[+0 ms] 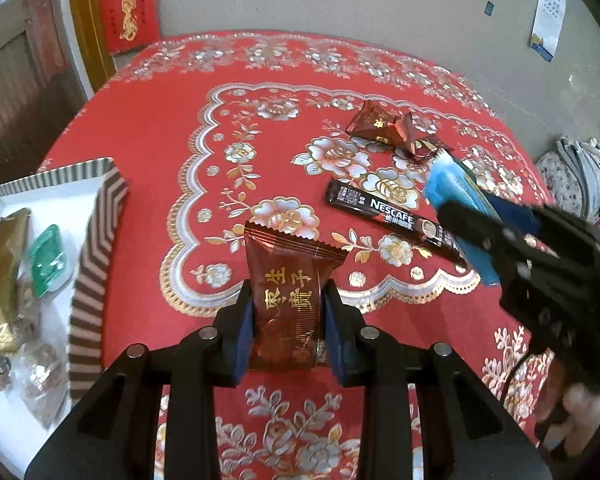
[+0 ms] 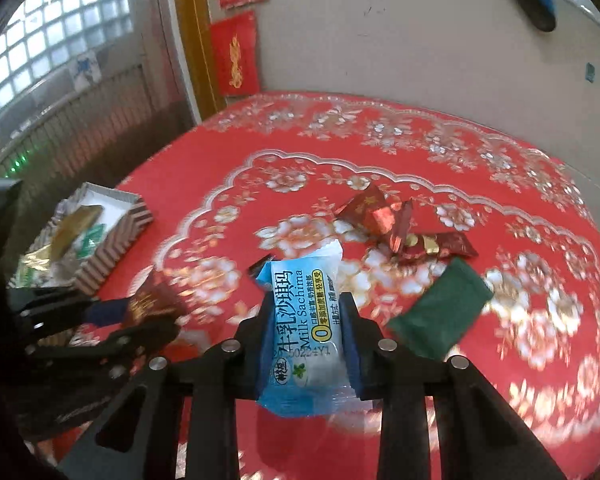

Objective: Organize snacks
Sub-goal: 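Carry Sachima pack and brown packet to the white tray and release both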

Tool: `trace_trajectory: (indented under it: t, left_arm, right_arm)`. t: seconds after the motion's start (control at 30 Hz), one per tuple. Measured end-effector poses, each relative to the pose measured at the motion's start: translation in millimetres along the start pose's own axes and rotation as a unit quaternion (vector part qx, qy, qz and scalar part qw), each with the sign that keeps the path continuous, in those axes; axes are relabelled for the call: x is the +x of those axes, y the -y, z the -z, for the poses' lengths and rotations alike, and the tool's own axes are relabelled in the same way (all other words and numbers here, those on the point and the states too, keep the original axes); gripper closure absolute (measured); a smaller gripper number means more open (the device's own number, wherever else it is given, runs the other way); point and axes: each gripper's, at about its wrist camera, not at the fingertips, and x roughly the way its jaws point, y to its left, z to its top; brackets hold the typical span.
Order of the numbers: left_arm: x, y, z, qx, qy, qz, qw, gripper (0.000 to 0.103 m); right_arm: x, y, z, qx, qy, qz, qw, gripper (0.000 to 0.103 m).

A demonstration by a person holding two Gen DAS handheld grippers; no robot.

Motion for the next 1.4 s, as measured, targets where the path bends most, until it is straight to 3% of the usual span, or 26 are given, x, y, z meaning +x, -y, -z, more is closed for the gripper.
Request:
trace_trajectory:
  t: [0.1, 0.3, 0.67, 1.4]
  left_arm:
    - [-12, -2, 6, 0.003, 0.016, -0.012, 0.9998, 0.074]
    - [-36, -17, 18, -0.001, 0.045, -0.032, 0.9985, 0.074]
    - [-67, -62, 36, -0.023, 0.072, -0.059, 0.9953, 0.074]
    - [-107, -181, 69, -0.109, 0.089, -0.122, 0.9824, 0.074]
  right_arm:
    - [-13, -12, 10, 0.005, 0.010, 0.006, 1.000, 0.073]
    - [-25, -32, 22, 0.028, 0.018, -0.018, 0.999, 0.072]
    - [-31, -87, 24, 0.016, 0.020, -0.060, 0.998, 0.071]
    - [-17, -212, -14, -0.077, 0.015, -0.122, 0.989, 0.070]
